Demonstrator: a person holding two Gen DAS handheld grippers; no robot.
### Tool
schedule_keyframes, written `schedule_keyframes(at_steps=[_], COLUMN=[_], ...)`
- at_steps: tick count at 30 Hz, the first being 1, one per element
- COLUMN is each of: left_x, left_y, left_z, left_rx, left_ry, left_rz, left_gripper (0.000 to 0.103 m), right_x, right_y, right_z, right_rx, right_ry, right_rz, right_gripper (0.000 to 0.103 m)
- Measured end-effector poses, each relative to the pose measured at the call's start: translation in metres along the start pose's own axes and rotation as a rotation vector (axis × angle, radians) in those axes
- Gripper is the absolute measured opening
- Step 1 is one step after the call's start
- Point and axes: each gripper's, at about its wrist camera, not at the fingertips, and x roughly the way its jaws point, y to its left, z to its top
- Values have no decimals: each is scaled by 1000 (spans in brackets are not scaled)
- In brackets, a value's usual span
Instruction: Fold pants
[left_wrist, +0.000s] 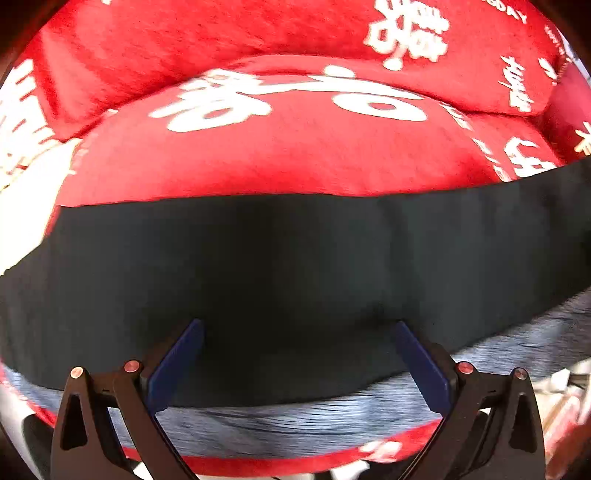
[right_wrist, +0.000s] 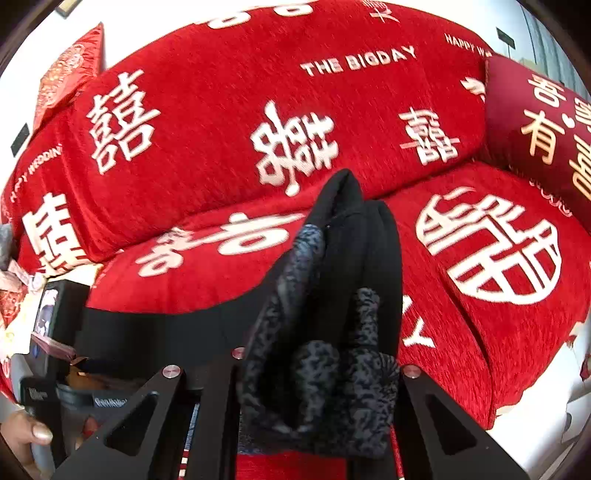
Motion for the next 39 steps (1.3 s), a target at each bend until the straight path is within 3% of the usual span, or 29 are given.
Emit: schedule_keyframes(at_steps=[2,3,6,11,14,22,26,33,35,36,37,39], left_x=[21,18,9,-11,-15,-37,-28,-18,-18,-18,-18,-20], left_y=[-3,-6,-4,52,107,211,243,277,277,276,277,278], left_z=[-8,-11,-6,2,-5,-40,-60,-86,-88,-86,-85,-83], left_rx=[46,77,130,-9,-106,-275,-329,-402,-392,-389,-391,-403], left_ry=[67,5,18,-14,-9,-105,-91,-69,-74,-75,-77,-81], left_rz=[47,54,54,-29,-54,-44,-37,-45,-46,-46,-51,-68], left_gripper=[103,103,103,103,103,103,103,103,103,103,103,103], right_x=[-4,-5,-4,-18,-23,1,36,84,90,88,85,74], right_y=[15,23,46,91,127,233,282,335,341,342,343,346], right_z=[3,4,6,5,0,-45,-82,-132,-143,-143,-142,-136], right_rx=[-30,-47,-91,-165,-234,-475,-590,-693,-721,-722,-716,-692], right_ry=[-12,-15,-16,-33,-50,-69,-21,101,130,135,147,141], right_rz=[-9,-16,-36,-34,-34,-60,-69,-78,-98,-91,-74,-26], right_gripper=[14,14,14,14,14,14,14,15,26,39,61,83])
